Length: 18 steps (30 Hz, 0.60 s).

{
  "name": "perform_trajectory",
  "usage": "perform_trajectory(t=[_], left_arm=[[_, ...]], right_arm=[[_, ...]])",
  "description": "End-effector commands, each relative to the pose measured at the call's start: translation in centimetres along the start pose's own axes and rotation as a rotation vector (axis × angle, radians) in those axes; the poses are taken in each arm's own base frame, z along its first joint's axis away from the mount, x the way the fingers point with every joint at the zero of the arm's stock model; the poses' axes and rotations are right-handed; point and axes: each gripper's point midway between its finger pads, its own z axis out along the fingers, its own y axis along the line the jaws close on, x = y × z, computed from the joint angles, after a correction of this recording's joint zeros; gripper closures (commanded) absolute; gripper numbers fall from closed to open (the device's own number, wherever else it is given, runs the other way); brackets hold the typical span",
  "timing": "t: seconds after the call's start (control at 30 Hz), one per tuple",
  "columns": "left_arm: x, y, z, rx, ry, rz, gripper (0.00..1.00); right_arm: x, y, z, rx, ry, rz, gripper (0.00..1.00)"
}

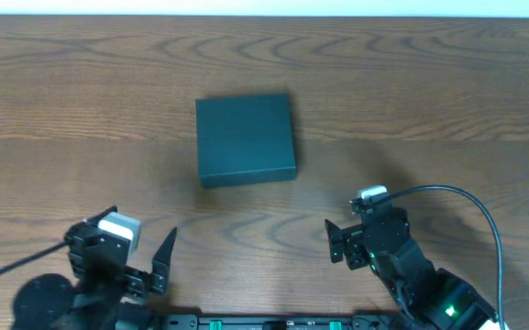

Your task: Pack container

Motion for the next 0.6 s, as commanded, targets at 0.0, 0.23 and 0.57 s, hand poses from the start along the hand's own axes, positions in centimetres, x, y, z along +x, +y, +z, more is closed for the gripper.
perform_trajectory(t=[0.0,0.23,0.57], left_arm=[[2.1,0.7,1.4,-0.038,-0.018,-0.014,0.05],[6.6,2.2,5.6,-0.09,-0.01,-0.033,0.05],[10.7,5.8,8.9,-0.276,-0.057,-0.268,0.05]], right_arm=[[-0.1,-0.3,0.0,0.013,-0.006,-0.008,0.01],[-0.1,-0.3,0.0,0.013,-0.006,-0.008,0.01],[-0.1,-0.3,0.0,0.013,-0.006,-0.008,0.01]])
